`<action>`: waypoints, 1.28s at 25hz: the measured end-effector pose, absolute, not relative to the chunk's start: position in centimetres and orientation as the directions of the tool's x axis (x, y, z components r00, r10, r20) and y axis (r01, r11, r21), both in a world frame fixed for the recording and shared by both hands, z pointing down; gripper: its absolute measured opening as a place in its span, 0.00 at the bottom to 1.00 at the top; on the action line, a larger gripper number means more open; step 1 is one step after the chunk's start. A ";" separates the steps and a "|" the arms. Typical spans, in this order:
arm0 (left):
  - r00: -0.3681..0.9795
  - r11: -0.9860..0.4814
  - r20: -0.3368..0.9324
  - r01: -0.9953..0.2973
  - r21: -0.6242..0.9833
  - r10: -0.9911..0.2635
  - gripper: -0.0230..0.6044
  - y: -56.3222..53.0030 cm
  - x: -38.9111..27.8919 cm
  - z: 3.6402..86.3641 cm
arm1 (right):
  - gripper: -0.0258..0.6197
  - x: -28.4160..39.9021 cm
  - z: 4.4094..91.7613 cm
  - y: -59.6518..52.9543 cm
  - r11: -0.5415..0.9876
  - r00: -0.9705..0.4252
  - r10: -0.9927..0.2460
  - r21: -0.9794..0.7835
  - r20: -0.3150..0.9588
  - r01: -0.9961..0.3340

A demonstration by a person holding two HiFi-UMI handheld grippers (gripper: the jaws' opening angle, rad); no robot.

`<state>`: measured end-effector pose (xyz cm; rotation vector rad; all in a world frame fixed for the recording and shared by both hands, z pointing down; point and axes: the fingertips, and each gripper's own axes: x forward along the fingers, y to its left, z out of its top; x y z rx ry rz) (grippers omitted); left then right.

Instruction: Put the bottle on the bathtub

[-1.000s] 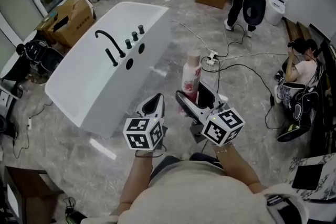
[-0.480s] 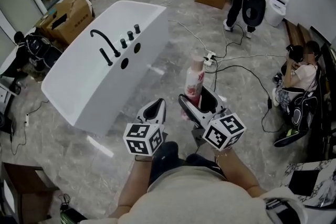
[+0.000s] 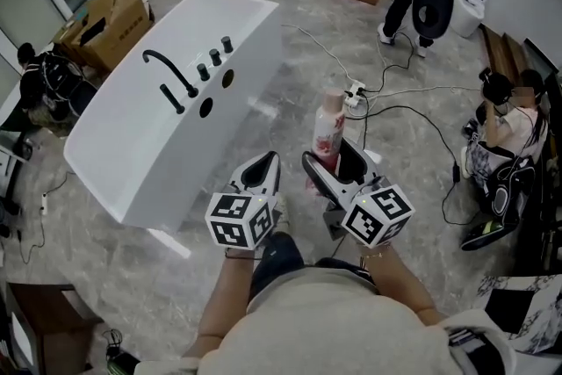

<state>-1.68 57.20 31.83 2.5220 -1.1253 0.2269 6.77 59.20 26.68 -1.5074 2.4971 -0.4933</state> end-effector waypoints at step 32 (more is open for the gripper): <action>0.663 -0.588 0.328 -0.749 0.305 -0.673 0.05 13.6 -3.7 34.6 | 0.55 7.1 29.8 14.7 0.403 -0.460 -0.884 -0.367 0.080 -0.839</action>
